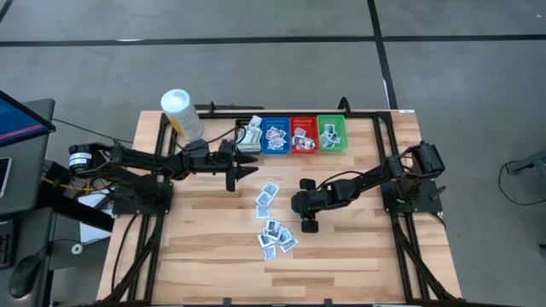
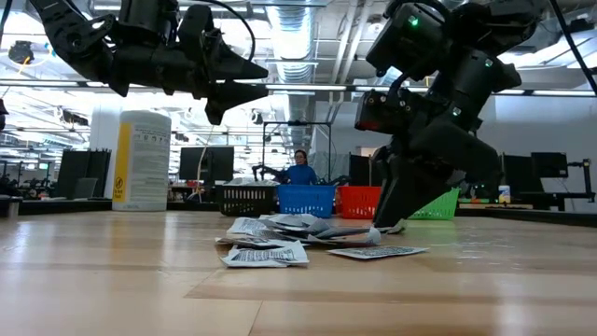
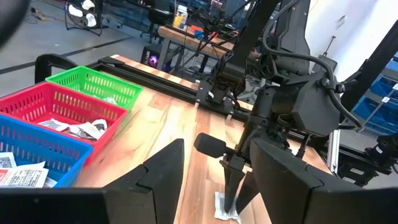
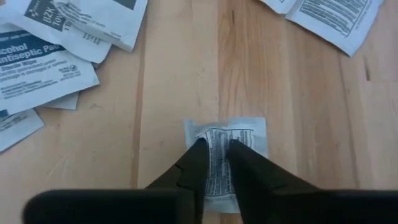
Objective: Pick & Place First Aid Supplies
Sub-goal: Put the gray towelette pack in the red bin
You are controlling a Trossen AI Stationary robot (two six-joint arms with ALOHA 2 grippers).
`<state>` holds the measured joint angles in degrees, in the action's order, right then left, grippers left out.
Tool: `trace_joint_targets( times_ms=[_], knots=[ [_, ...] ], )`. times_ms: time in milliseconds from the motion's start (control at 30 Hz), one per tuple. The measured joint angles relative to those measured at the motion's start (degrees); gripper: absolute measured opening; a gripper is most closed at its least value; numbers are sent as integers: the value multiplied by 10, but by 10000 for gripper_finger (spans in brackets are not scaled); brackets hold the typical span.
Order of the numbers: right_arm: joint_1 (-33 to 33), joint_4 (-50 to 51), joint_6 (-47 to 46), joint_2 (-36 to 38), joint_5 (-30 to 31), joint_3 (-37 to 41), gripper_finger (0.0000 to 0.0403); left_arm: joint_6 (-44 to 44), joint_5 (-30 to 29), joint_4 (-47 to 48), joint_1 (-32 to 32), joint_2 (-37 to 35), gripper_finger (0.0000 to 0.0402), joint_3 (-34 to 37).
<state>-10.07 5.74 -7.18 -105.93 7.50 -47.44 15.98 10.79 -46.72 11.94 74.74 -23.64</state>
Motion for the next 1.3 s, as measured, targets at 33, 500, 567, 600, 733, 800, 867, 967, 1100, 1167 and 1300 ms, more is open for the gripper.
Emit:
trace_joint_targets(
  times_ms=[33, 500, 567, 600, 733, 800, 867, 967, 1100, 1167, 1300],
  knots=[
    [0, 0, 0, 0, 1, 0, 51, 2, 0, 0, 0, 0, 186, 0],
    [25, 110, 64, 86, -4, -65, 3, 10, 0, 8, -7, 0, 186, 0],
    [43, 142, 72, 121, -3, -78, 2, 10, -2, 8, -10, 0, 186, 0],
    [54, 157, 72, 136, -3, -81, 2, 10, -3, 8, -11, 0, 186, 0],
    [102, 150, 65, 204, -31, -102, 2, 10, -3, 9, -11, 0, 186, 0],
    [126, 127, 46, 240, -59, -116, 2, 10, -3, 8, -11, 0, 186, 0],
    [148, 87, 22, 272, -96, -120, 2, 10, -3, 9, -11, 0, 186, 0],
    [177, -10, -30, 317, -167, -123, 4, 10, -4, 9, -11, 0, 186, 0],
    [215, -123, -117, 359, -283, -123, 6, 10, -4, 9, -11, 0, 186, 0],
    [229, -172, -158, 369, -329, -123, 7, 10, -4, 9, -11, 0, 186, 0],
    [241, -227, -202, 385, -383, -123, 7, 10, -4, 9, -11, 0, 186, 0]
  ],
)
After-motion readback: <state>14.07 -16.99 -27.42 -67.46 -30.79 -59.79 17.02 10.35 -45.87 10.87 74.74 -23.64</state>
